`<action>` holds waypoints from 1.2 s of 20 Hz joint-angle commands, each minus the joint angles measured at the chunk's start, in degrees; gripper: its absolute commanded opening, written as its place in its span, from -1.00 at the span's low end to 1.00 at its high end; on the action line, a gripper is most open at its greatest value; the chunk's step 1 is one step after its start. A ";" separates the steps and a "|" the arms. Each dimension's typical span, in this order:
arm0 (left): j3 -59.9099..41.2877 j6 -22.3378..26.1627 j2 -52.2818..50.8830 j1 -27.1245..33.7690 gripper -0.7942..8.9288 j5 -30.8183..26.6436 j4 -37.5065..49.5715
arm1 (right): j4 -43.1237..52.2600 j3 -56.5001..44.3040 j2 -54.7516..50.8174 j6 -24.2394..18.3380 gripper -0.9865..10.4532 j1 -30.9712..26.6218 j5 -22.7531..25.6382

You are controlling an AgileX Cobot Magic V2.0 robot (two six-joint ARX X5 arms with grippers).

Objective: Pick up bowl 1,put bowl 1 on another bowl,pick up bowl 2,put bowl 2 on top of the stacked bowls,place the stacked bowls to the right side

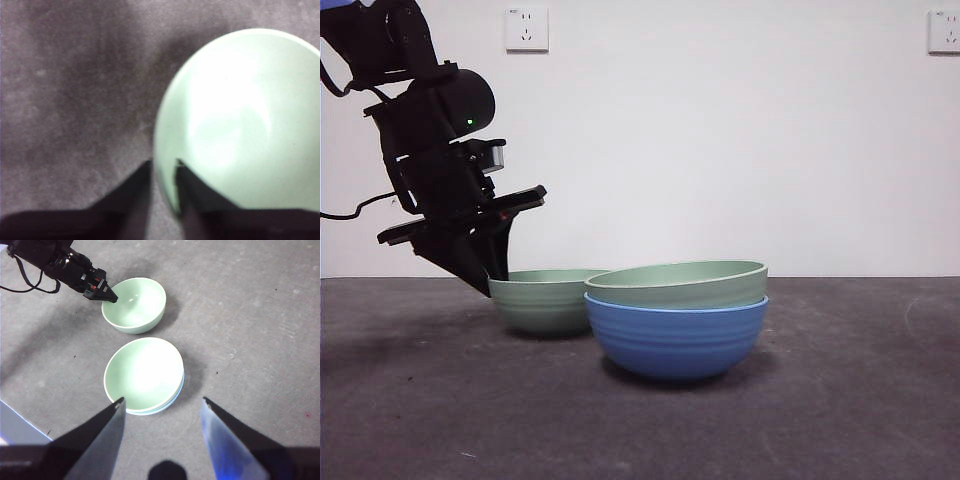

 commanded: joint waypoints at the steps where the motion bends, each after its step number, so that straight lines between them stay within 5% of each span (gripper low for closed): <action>1: -0.04 -0.15 0.90 -0.20 -0.85 -0.02 0.09 | -0.31 0.13 -0.02 0.39 -0.39 0.04 0.20; 13: 0.26 1.60 -11.10 -0.83 -0.85 5.16 -3.34 | -2.12 0.13 -0.02 0.39 -0.39 0.04 0.17; 19: 0.26 5.49 -16.41 -10.71 -0.85 7.28 -9.70 | -2.12 0.13 -0.02 0.72 -0.39 0.04 0.17; 24: 0.26 6.43 -13.92 -19.32 -0.85 -0.22 -7.04 | -2.25 0.13 -0.02 0.85 -0.39 0.07 0.15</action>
